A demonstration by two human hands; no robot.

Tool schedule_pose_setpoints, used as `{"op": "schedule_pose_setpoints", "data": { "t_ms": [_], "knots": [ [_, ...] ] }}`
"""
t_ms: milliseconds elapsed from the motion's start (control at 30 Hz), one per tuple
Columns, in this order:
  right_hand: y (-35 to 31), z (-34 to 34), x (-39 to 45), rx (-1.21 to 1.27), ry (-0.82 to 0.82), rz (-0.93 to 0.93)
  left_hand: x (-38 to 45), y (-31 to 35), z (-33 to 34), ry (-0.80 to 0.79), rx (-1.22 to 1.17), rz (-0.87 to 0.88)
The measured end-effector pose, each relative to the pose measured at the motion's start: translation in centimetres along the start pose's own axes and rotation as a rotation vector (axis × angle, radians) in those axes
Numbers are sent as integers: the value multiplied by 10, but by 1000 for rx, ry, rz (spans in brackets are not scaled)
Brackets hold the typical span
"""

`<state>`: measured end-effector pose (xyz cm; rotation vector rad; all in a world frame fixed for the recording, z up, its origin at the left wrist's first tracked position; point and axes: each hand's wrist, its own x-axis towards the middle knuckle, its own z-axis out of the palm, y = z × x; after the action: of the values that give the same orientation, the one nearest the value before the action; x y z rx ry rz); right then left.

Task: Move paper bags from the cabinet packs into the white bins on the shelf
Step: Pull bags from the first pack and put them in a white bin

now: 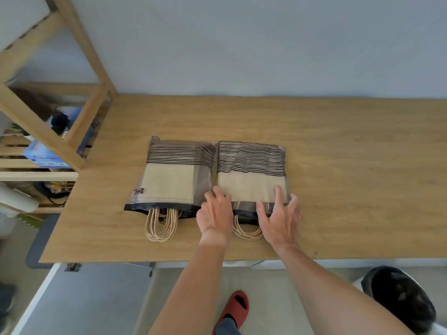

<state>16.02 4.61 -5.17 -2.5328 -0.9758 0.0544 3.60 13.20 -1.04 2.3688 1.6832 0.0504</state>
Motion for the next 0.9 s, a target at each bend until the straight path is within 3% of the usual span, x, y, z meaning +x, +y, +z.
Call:
{"op": "schedule_pose_setpoints", "data": {
  "t_ms": [233,467,633,767,900],
  "knots": [
    [-13,-12,-8,-185,-11,1,-9,-15,-16,71,1,61],
    [-66,-15,-42,-105,-67,-221,-26,-69,-36,206,-59,233],
    [-107,-8,-73,18,-29,-434,-38,-120,-40,261,35,165],
    [-127,1,-93,-20,-170,-532,-51,-146,-42,167,139,145],
    [-143,2,-99,-168,-344,-503,-49,-152,-43,99,242,151]
  ]
}}
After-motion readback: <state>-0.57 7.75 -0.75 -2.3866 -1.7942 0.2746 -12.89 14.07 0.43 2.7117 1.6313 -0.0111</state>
